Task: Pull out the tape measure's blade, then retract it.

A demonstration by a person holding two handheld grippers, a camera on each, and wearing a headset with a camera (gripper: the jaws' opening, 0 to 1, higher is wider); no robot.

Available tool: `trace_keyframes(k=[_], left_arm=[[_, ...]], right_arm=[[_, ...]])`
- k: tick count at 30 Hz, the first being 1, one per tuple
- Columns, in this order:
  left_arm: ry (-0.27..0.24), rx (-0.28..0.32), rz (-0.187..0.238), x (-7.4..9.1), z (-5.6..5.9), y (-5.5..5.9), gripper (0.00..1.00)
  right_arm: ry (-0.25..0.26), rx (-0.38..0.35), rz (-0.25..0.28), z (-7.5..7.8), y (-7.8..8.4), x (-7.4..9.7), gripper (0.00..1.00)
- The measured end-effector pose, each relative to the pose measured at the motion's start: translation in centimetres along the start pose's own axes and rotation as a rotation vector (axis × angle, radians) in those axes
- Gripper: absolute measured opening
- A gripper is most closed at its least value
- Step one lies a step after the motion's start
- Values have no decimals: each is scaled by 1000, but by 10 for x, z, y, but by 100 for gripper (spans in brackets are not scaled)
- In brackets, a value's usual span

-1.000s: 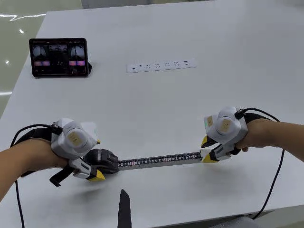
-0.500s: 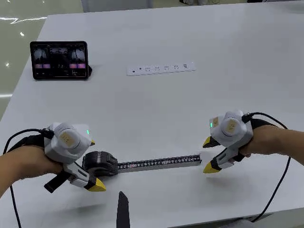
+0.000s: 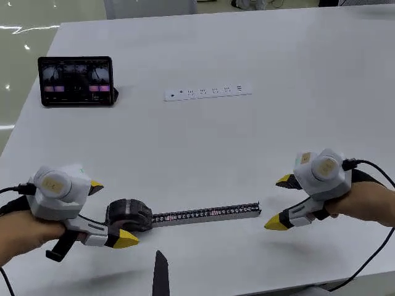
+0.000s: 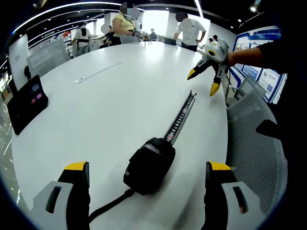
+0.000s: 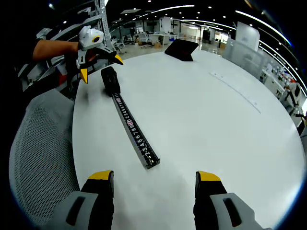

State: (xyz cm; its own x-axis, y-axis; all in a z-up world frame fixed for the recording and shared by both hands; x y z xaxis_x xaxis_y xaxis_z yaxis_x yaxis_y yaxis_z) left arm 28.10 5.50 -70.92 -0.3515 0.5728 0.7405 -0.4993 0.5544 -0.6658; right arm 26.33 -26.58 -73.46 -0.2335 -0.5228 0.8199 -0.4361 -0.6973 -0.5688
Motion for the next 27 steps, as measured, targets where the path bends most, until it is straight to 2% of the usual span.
trace_keyframes(k=[1,4,7,8,11,13,14,17,21,24,27], left_arm=[[-11,7,25,2,-1,0,99],[-55,39,56,8,-5,5,99],[-73,106,48,11,-5,18,99],[-80,108,61,12,-6,20,99],[-119,124,125,18,-8,20,99],[-192,109,167,25,-17,18,99],[-194,94,200,28,-16,14,99],[-180,132,186,29,-11,18,99],[-200,118,185,32,-9,24,99],[-193,144,185,34,-9,27,99],[-202,160,192,36,-10,30,99]], right_arm=[[7,-7,10,0,1,2,67],[35,-43,42,2,3,9,70],[50,-65,78,1,6,15,77],[60,-70,86,2,8,16,80],[79,-100,110,2,13,21,86],[68,-152,139,-4,15,25,89],[69,-174,153,-2,17,28,93],[97,-171,163,-3,23,34,99],[123,-172,170,-5,31,38,99],[120,-187,171,-6,37,40,99],[116,-191,148,-10,45,40,99]])
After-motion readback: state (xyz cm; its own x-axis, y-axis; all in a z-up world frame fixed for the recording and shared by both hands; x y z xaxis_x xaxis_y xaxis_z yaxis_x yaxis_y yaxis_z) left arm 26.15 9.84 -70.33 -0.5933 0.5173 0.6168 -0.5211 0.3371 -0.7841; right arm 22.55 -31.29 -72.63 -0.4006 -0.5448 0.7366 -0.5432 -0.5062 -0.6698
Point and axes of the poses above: the centre of the closed fingertips' face, and the gripper's own axes: x roughly backward along the fingers, z roughly to its right, y roughly out of its underside, the point moved 1 cm from there along x, roughly backward along the fingers, and after that the axes turned 2 degrees about -z, right-handed, at the moved point
